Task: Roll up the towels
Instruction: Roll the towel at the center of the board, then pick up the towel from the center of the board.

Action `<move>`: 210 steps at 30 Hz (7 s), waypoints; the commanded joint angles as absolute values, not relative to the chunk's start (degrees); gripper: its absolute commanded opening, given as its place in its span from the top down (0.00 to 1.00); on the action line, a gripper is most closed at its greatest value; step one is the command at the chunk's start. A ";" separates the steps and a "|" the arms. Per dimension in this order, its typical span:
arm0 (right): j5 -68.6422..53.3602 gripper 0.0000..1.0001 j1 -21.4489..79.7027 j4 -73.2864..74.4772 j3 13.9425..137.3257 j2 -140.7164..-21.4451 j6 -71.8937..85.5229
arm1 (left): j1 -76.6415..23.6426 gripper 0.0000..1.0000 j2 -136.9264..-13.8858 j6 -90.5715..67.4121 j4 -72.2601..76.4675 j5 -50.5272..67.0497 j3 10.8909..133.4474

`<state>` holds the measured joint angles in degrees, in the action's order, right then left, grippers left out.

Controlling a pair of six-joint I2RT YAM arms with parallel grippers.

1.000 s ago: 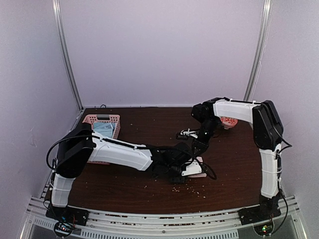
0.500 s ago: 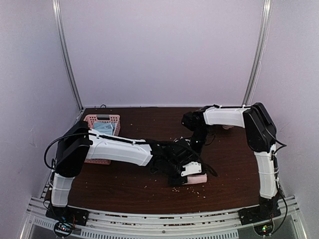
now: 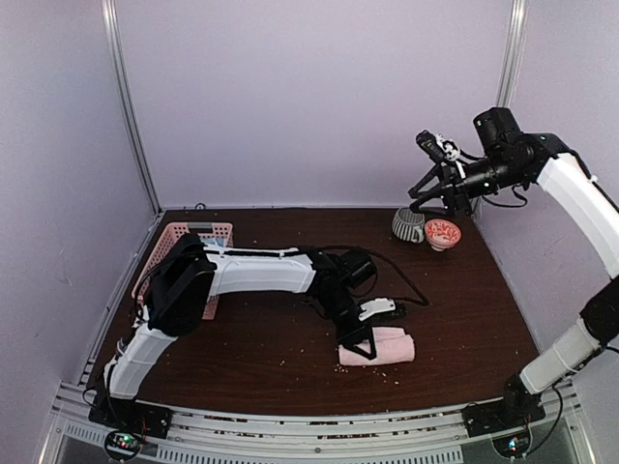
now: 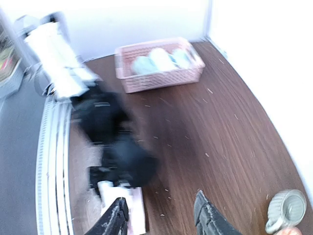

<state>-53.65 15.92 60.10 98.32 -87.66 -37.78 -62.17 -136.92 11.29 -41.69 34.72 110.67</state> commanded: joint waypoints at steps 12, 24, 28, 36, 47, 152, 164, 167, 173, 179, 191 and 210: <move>-28.43 0.54 39.31 55.02 61.60 -70.75 -47.46 | -56.16 0.89 -148.74 3.62 -51.33 49.05 116.27; -14.31 0.45 47.37 38.44 52.40 -77.39 -45.15 | -56.07 0.87 -148.82 3.81 -51.77 48.75 115.43; -13.87 0.44 48.42 36.98 50.69 -80.07 -45.06 | -56.07 0.81 -148.75 4.02 -51.72 48.07 115.51; -11.51 0.45 50.10 33.02 46.21 -83.73 -43.77 | -55.66 0.79 -148.74 4.07 -51.77 47.34 115.69; -11.61 0.73 47.35 35.03 48.45 -91.73 -42.51 | -52.41 0.59 -137.30 4.09 -46.21 37.49 106.42; -56.27 0.00 10.67 67.12 96.75 -82.13 -33.29 | -65.35 0.61 -141.27 15.38 -48.33 16.83 108.09; -36.40 0.49 31.79 66.81 73.38 -68.69 -50.46 | -59.69 0.60 -146.19 9.14 -51.24 28.45 113.44; -34.93 0.56 36.72 68.72 70.36 -67.19 -53.74 | -59.49 0.60 -146.58 9.16 -51.21 28.97 113.47; -25.14 0.57 44.02 62.34 63.44 -66.71 -50.77 | -57.24 0.63 -147.41 8.30 -50.53 34.50 113.78; -7.53 0.48 48.63 42.42 51.11 -69.86 -41.81 | -55.22 0.65 -147.30 7.36 -49.61 38.36 113.77; -1.42 0.39 51.32 24.99 44.51 -75.30 -42.82 | -53.94 0.67 -148.59 8.08 -49.66 42.87 114.21; 0.55 0.38 51.31 17.23 41.63 -84.99 -47.11 | -53.25 0.77 -148.38 9.94 -50.19 46.15 114.90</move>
<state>-1.10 51.05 17.93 42.65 -84.03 -46.89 -53.39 -144.38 7.66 -45.10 49.12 116.90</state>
